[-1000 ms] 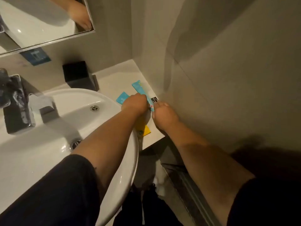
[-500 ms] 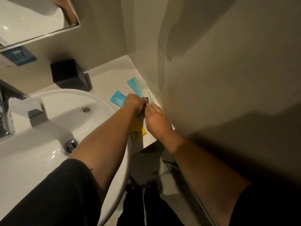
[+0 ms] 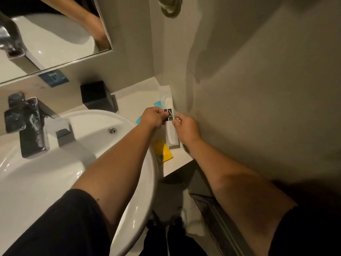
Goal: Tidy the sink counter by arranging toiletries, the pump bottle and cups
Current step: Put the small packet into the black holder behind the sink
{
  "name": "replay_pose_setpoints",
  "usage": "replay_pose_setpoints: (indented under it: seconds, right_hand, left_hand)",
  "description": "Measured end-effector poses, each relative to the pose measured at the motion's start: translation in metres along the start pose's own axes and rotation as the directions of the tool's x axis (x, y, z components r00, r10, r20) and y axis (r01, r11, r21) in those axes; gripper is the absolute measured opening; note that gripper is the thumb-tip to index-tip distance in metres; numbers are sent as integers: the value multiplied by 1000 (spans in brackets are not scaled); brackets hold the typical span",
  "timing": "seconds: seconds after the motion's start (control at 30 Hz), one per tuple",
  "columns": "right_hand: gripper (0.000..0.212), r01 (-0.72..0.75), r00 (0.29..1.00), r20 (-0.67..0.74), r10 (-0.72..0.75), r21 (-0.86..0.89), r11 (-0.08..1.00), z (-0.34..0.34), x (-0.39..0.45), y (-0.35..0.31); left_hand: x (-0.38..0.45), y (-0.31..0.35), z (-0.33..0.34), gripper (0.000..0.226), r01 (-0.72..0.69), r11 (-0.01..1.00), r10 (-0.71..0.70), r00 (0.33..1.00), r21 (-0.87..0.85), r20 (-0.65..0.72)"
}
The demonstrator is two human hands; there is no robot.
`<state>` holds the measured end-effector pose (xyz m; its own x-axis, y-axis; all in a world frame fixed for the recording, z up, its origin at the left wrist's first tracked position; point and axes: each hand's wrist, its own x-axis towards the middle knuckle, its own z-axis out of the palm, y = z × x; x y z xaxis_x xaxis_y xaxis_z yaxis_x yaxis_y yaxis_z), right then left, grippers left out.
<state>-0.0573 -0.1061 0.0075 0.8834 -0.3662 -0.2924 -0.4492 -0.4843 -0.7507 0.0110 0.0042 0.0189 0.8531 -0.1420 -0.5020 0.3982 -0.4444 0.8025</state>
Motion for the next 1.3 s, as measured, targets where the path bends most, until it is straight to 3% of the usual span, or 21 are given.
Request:
replay_pose_setpoints:
  seconds: [0.3,0.83,1.07,1.2,1.3]
  right_hand:
    - [12,86,993,71,-93,101,991,10,-10,-74]
    - [11,304,936,144,-323,137,943,60,-6,-213]
    - [9,385,894,196,-403,127,914,76,36,-247]
    - [20,401,878,220,-426,151,904,87,64,-258]
    - [12,436,858,239,-454,128,891,97,79,-255]
  left_hand:
    - [-34,19,-77,19,-118,992,122,986,42,-113]
    - [-61,31,-212,17,-283,956,243,909,-76,-337]
    - [-26,44,-235,16,-276,959,201,818,-60,-539]
    - [-6,50,-240,7,-256,967,205,765,4,-611]
    - [8,46,-238,8,-223,974,193,735,37,-650]
